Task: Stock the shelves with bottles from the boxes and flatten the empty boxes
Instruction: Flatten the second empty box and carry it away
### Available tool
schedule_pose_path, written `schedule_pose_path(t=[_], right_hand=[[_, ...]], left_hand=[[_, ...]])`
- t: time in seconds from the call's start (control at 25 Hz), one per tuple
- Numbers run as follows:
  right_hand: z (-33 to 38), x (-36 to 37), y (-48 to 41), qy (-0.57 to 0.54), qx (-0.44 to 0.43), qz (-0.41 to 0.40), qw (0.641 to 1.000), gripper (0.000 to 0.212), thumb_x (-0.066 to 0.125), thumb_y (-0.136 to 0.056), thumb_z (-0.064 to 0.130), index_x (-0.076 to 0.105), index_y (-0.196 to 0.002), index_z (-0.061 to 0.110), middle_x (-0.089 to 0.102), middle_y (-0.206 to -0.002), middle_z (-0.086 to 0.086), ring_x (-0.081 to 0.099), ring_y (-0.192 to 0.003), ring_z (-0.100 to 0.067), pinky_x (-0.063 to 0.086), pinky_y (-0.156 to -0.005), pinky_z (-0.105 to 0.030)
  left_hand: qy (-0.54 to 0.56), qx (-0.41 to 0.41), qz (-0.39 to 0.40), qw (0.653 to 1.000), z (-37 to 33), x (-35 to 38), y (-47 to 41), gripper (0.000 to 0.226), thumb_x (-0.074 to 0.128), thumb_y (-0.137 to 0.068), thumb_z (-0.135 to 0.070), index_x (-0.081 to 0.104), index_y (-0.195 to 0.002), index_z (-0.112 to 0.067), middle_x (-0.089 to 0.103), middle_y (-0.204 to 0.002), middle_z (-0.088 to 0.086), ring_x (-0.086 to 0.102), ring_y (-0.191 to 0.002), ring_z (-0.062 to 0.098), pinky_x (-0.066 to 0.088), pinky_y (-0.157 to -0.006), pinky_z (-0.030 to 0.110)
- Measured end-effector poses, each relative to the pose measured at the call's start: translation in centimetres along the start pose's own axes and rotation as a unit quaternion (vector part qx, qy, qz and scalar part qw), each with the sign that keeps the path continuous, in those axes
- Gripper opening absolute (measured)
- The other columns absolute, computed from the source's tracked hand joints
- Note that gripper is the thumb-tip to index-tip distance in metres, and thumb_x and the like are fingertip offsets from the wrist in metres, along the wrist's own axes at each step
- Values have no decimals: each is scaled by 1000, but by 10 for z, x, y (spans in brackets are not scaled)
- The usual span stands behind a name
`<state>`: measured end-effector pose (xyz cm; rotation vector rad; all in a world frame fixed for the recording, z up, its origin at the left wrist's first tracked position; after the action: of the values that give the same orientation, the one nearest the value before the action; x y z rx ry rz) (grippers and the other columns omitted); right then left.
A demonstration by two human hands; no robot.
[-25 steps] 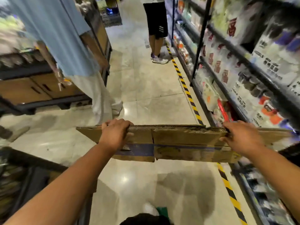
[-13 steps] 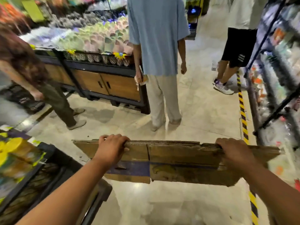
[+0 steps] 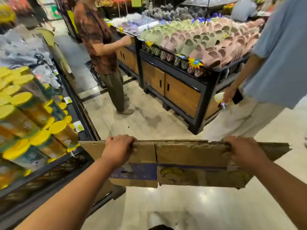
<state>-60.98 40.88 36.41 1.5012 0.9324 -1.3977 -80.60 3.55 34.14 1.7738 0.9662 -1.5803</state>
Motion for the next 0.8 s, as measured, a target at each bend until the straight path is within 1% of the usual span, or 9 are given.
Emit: schedule_pose_path(t=[0.08, 0.2, 0.32, 0.4, 0.48, 0.56, 0.68, 0.8], right_hand=[[7, -6, -47, 3, -10, 2, 1000, 20, 70, -81, 39, 54, -92, 33, 60, -85, 8, 61, -91, -20, 39, -77, -34], [20, -18, -125, 28, -21, 12, 999, 18, 68, -83, 33, 54, -94, 32, 63, -91, 7, 60, -96, -22, 33, -75, -33], [32, -29, -198, 27, -36, 29, 999, 24, 71, -84, 36, 49, -94, 35, 60, -91, 7, 59, -98, -22, 39, -80, -33], [40, -33, -243, 36, -52, 28, 998, 26, 72, -84, 40, 48, -92, 35, 55, -87, 10, 59, -98, -20, 40, -82, -34], [51, -29, -301, 43, -81, 34, 995, 28, 72, -83, 42, 45, -87, 36, 51, -84, 13, 59, -96, -18, 38, -78, -33], [63, -23, -362, 46, -116, 44, 991, 30, 72, -82, 44, 43, -85, 36, 50, -84, 15, 59, -97, -17, 34, -75, -32], [83, -15, -454, 38, -164, 62, 984, 32, 73, -82, 45, 43, -86, 37, 49, -84, 15, 58, -100, -16, 36, -80, -34], [111, -17, -543, 46, -215, 63, 973, 30, 73, -81, 44, 45, -86, 38, 51, -84, 17, 57, -95, -15, 38, -80, -34]], left_hand=[[12, -14, -5, 1000, 10, 1, -31, 23, 59, -92, -48, 60, -114, -39, 61, -105, -14, 56, -104, 13, 30, -87, 37], [22, -35, 6, 999, 31, 6, -84, 26, 59, -92, -50, 59, -115, -38, 61, -106, -13, 56, -104, 15, 34, -86, 39], [25, -64, 10, 998, 53, 5, -135, 26, 60, -92, -48, 59, -115, -37, 63, -107, -12, 58, -104, 17, 30, -81, 37], [21, -78, 9, 997, 68, 4, -162, 26, 60, -92, -49, 59, -115, -37, 62, -106, -13, 58, -103, 16, 31, -83, 38], [26, -105, 17, 994, 89, 10, -194, 27, 61, -91, -48, 58, -116, -39, 61, -107, -15, 58, -105, 14, 34, -87, 39], [25, -135, 20, 990, 109, 17, -225, 27, 62, -91, -47, 57, -116, -40, 62, -108, -16, 58, -106, 14, 35, -88, 39], [10, -176, 23, 984, 136, 25, -270, 26, 64, -90, -45, 58, -114, -40, 63, -107, -15, 59, -105, 15, 37, -83, 38], [8, -233, 22, 972, 161, 24, -310, 28, 65, -90, -45, 59, -117, -39, 63, -108, -14, 59, -105, 16, 41, -86, 40]])
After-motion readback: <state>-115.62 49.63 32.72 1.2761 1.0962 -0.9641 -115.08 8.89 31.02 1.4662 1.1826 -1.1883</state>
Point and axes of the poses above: each hand's wrist, its own y-axis away from the middle knuckle, its own x-axis out of the palm, z = x × y, the point moved 3 cm from there along -y, towards the middle knuckle
